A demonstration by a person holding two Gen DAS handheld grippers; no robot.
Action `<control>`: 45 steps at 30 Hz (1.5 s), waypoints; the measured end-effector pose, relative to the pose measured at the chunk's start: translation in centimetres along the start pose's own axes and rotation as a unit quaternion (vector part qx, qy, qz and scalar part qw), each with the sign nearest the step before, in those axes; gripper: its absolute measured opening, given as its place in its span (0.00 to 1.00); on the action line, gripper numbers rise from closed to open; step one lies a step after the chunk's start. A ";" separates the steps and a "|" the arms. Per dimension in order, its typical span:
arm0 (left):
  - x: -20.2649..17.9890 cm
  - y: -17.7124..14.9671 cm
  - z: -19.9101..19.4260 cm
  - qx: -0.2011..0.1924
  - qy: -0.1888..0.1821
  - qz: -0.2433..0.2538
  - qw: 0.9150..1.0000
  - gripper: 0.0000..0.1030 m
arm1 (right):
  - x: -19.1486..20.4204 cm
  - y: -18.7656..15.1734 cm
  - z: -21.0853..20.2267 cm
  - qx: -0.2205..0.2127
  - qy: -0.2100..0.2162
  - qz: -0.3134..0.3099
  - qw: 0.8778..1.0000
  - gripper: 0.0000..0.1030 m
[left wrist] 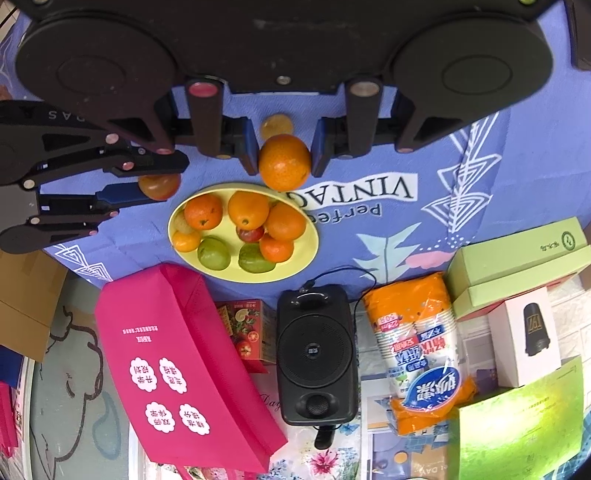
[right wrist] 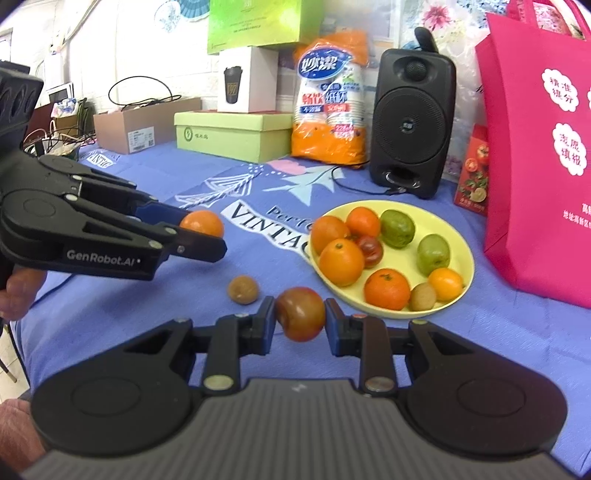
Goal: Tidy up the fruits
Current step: 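Carry both fruits onto the yellow plate and open both tools, then move the left tool to the last small brown fruit and grasp it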
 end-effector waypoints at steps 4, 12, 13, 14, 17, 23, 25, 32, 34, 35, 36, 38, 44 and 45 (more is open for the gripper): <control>-0.2 1.7 1.0 0.001 -0.006 0.010 1.000 0.28 | -1.4 1.0 0.3 -0.006 -0.014 0.003 1.000 0.26; -0.6 8.1 6.7 0.017 -0.038 0.022 0.999 0.28 | -6.5 4.5 3.8 -0.003 -0.048 0.029 0.998 0.27; -0.9 8.8 7.7 0.020 -0.037 0.028 0.999 0.28 | -7.0 4.8 4.4 0.001 -0.048 0.031 0.998 0.27; -1.2 9.5 8.7 0.023 -0.036 0.036 0.998 0.28 | -7.5 5.1 5.2 0.006 -0.052 0.032 0.998 0.27; -2.2 11.1 11.4 0.035 -0.045 0.050 0.997 0.29 | -8.6 5.3 7.1 0.017 -0.060 0.040 0.997 0.27; -1.7 12.0 13.3 0.037 -0.034 0.024 0.998 0.70 | -9.2 5.2 7.4 -0.002 -0.070 0.040 0.997 0.41; -0.8 11.7 12.2 0.031 -0.030 0.014 0.999 0.70 | -9.2 4.9 6.7 -0.002 -0.070 0.039 0.997 0.41; 2.7 8.4 6.6 0.005 -0.009 -0.024 1.000 0.78 | -7.4 2.9 2.8 -0.021 -0.039 0.051 0.998 0.41; 3.2 6.9 5.4 0.003 0.003 -0.022 1.000 0.78 | -6.2 2.2 2.0 -0.020 -0.023 0.045 0.999 0.41; 3.2 6.1 4.9 0.003 0.012 -0.017 1.000 0.78 | -5.4 1.9 1.8 -0.018 -0.012 0.041 0.999 0.41; 3.1 5.1 4.4 0.003 0.021 -0.010 1.000 0.78 | -4.6 1.5 1.5 -0.017 -0.001 0.036 0.999 0.41; 2.9 3.4 3.9 0.009 0.025 0.000 1.000 0.77 | -2.6 0.9 1.6 -0.009 0.017 0.014 1.000 0.41; 2.5 -0.3 4.0 0.028 0.006 -0.003 1.000 0.76 | 2.9 -0.4 3.5 0.024 0.048 -0.047 0.997 0.41; 2.4 -0.7 4.3 0.031 0.003 -0.005 0.999 0.76 | 3.6 -0.4 3.9 0.026 0.046 -0.053 0.997 0.41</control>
Point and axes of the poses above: each gripper's, at about its wrist camera, not at the fingertips, and z roughly the way its jaws point, x to its left, y to its top, the point moved 4 cm from there along z, roughly the way its jaws point, and after that the axes turned 11 degrees about x, right-handed, at the moved point
